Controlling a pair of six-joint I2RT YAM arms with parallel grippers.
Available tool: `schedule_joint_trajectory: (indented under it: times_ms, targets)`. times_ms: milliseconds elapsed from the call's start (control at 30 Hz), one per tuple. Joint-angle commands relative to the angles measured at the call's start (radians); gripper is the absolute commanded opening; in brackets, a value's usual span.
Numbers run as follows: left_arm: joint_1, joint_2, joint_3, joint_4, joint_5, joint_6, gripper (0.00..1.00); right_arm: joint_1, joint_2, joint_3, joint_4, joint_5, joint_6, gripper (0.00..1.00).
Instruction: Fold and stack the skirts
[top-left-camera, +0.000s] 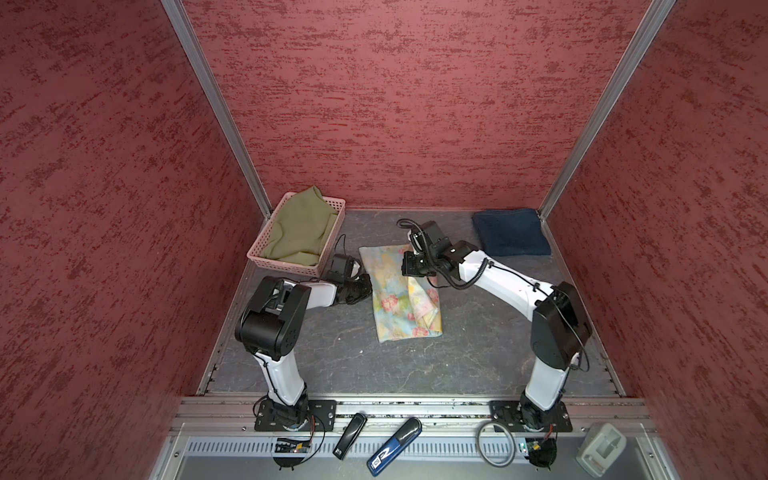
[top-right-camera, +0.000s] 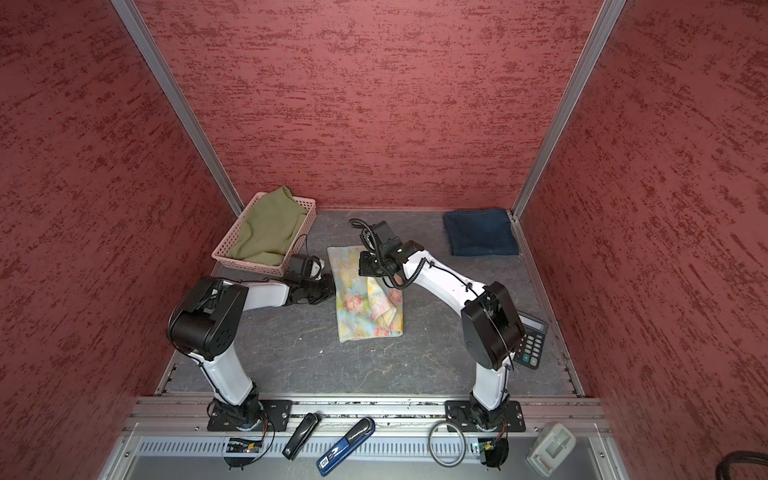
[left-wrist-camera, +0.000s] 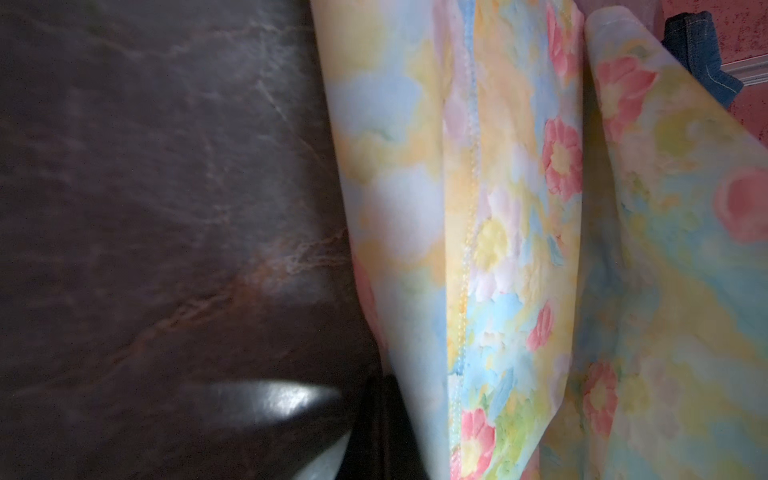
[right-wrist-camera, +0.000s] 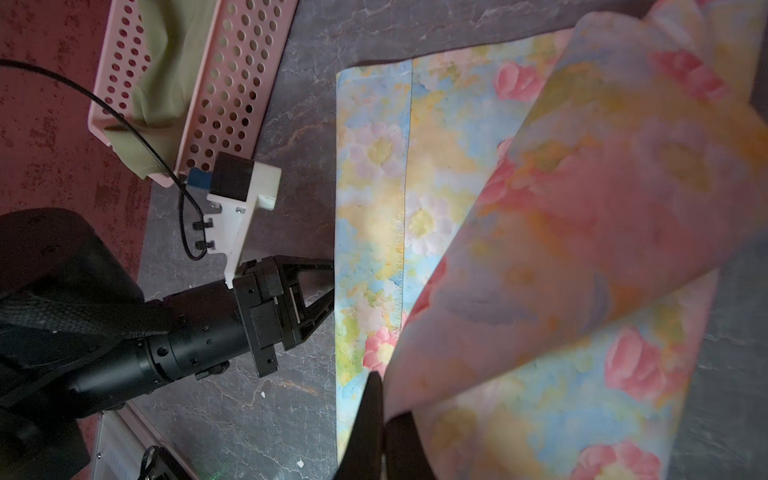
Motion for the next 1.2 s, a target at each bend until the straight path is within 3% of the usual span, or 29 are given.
schedule_joint_trajectory:
  times_ms: [0,1067,1167]
  targets:
    - [-0.004,0.025,0.0,-0.024,-0.015,0.02,0.0,0.027,0.036,0.064,-0.009,0.012,0.027,0.0]
    - [-0.001,0.004,-0.022,-0.022,-0.015,0.029,0.0,0.116,0.221,0.174,0.002,-0.013,0.096,0.0]
    - [0.002,-0.003,-0.025,-0.023,-0.015,0.027,0.0,0.116,0.224,0.187,-0.007,-0.005,0.082,0.22]
